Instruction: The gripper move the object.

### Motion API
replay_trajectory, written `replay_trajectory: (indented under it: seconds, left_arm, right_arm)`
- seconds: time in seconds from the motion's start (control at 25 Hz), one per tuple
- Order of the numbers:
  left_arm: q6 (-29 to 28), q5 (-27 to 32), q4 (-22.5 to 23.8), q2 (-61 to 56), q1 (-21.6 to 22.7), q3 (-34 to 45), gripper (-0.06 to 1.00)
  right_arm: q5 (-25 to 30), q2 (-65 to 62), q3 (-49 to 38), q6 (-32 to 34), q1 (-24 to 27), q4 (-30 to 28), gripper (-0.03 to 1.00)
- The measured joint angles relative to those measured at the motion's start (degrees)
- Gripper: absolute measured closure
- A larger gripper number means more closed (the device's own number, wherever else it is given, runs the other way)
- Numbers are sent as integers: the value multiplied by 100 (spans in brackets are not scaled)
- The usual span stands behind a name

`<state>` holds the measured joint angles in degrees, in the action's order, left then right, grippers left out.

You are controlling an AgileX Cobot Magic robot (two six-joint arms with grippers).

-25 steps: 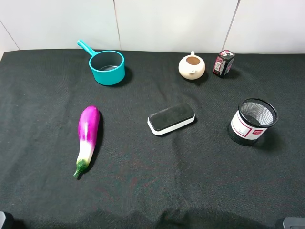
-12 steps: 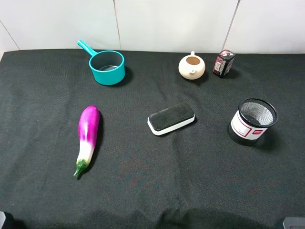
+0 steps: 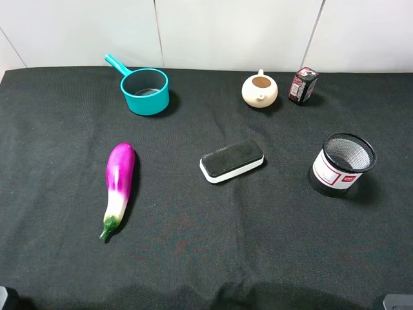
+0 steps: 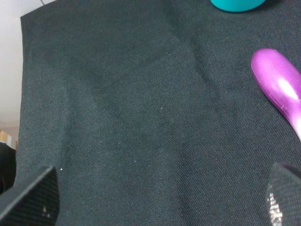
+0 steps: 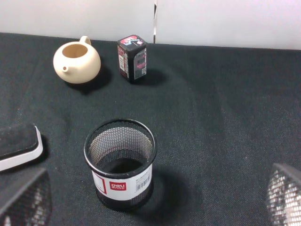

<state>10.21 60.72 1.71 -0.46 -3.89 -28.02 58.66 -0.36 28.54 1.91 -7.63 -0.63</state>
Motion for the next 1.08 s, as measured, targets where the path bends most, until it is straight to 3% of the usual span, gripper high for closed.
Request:
replay_trajectory:
  seconds: [1.08]
  left_arm:
    - [0, 0, 0, 0, 0, 0, 1]
  right_arm:
    - [0, 0, 0, 0, 0, -6, 27]
